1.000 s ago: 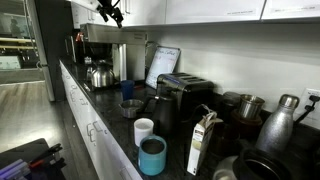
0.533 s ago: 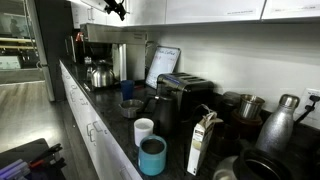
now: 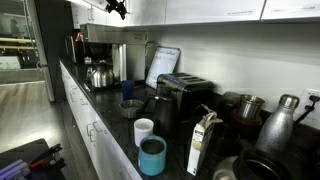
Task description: Open the right door of the cabinet above the coffeemaker
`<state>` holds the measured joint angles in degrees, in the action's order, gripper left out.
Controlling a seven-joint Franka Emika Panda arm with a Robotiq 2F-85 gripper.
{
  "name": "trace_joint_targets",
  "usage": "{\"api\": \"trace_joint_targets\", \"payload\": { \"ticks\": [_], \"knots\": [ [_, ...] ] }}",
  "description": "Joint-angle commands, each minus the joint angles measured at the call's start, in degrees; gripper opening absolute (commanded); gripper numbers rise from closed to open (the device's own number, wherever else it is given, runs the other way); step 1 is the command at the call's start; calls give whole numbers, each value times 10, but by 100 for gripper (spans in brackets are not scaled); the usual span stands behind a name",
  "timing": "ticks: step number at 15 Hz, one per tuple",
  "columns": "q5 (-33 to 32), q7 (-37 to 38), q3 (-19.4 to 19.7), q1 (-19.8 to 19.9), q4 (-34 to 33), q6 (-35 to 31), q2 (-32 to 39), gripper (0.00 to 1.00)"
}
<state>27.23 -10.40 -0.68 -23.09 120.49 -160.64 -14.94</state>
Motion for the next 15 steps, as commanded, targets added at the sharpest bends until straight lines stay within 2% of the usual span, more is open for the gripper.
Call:
{"api": "trace_joint_targets", "payload": {
  "ticks": [1,4,7,9,11,12,15],
  "knots": [
    [14,-21,5,-10,-18,-25,11,100],
    [78,-101,28,-58,-58,-52,20,100],
    [172,-219,59,-117,-101,-43,32,100],
    [222,-285,76,-138,-121,-39,48,100],
    [234,-322,85,-133,-130,-53,73,100],
    [211,-282,72,-124,-104,-40,46,100],
    [215,-300,82,-125,-118,-43,69,100]
  ]
}}
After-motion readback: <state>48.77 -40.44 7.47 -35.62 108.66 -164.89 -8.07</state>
